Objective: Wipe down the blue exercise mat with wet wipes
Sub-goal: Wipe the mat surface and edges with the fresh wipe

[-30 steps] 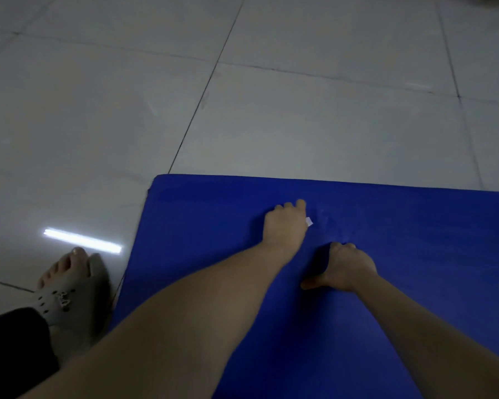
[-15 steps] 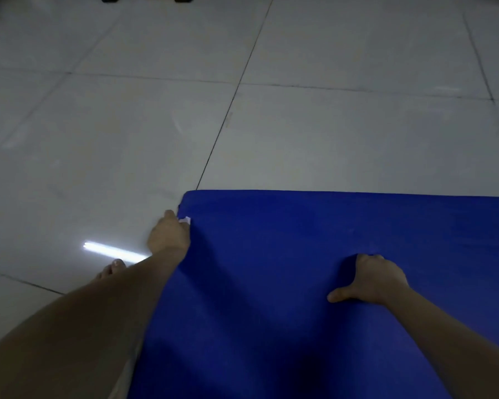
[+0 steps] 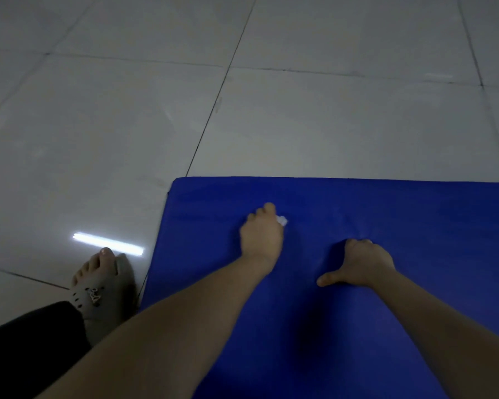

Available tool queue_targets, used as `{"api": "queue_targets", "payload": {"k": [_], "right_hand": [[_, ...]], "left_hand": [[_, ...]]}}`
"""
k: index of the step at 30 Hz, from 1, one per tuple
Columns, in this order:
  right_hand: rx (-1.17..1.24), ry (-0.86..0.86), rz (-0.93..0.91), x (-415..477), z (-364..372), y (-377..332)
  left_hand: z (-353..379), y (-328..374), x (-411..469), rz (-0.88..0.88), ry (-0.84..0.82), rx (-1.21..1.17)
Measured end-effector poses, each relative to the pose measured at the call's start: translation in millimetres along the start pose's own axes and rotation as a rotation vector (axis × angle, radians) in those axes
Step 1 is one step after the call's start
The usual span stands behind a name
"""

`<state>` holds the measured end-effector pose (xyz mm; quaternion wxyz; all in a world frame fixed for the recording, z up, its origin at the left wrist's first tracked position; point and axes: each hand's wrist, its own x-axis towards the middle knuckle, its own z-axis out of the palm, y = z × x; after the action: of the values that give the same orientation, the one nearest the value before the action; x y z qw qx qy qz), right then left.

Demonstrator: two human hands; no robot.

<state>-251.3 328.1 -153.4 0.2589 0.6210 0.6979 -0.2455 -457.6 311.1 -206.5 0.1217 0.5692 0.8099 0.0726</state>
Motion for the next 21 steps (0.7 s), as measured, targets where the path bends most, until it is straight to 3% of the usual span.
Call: {"api": "queue_targets", "payload": {"k": [5, 8, 14, 21], "right_hand": [[-0.011, 0.032, -0.040, 3, 1, 0], [-0.013, 0.013, -0.036, 4, 1, 1], [-0.003, -0.019, -0.038, 7, 0, 1], [-0.029, -0.003, -0.039, 7, 2, 4]], "left_hand": [[17, 54, -29, 0.370, -0.057, 0.135], [9, 31, -13, 0.433, -0.015, 0.211], [-36, -75, 37, 0.029, -0.024, 0.166], [-57, -192, 52, -0.505, 0.040, -0.114]]}}
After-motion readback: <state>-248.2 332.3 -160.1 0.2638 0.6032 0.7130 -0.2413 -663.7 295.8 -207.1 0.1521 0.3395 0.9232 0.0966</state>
